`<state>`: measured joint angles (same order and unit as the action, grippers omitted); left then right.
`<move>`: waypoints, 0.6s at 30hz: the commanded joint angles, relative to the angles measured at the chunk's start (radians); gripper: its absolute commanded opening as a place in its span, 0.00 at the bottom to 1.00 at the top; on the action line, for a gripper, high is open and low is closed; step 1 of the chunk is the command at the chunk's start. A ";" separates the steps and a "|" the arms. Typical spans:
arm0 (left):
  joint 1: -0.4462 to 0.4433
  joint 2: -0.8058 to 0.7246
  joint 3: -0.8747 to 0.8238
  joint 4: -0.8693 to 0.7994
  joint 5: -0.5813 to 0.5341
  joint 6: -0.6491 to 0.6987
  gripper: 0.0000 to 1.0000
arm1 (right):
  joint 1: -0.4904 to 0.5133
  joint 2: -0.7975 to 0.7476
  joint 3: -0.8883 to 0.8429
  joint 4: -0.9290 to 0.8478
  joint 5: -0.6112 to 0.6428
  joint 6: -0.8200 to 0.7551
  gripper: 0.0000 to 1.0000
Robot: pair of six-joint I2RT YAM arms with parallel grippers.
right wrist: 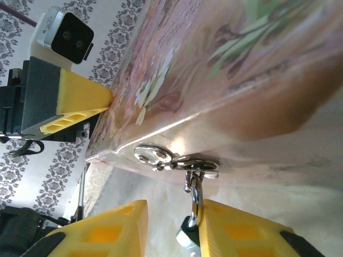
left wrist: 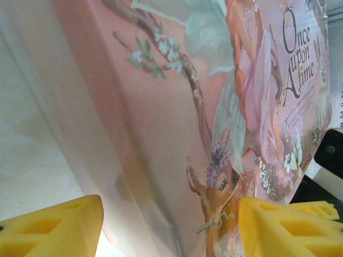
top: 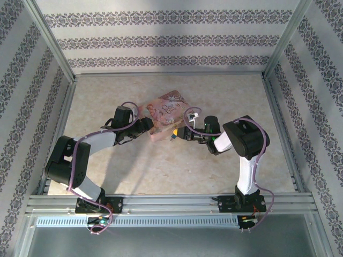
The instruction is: Unlock a padlock with a key
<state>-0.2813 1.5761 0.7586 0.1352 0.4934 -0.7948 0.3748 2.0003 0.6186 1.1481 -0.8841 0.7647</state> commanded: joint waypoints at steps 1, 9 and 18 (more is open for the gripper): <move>-0.015 -0.004 -0.027 -0.093 -0.035 -0.002 0.66 | -0.001 -0.014 -0.013 0.044 -0.050 0.005 0.28; -0.015 -0.005 -0.025 -0.095 -0.035 -0.001 0.66 | -0.005 -0.005 -0.019 0.042 -0.040 0.010 0.21; -0.015 -0.004 -0.022 -0.097 -0.035 0.000 0.66 | -0.011 0.003 -0.016 0.043 -0.007 0.034 0.14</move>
<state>-0.2813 1.5753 0.7586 0.1322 0.4927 -0.7952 0.3702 2.0003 0.6117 1.1530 -0.8837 0.7731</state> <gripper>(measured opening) 0.663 0.142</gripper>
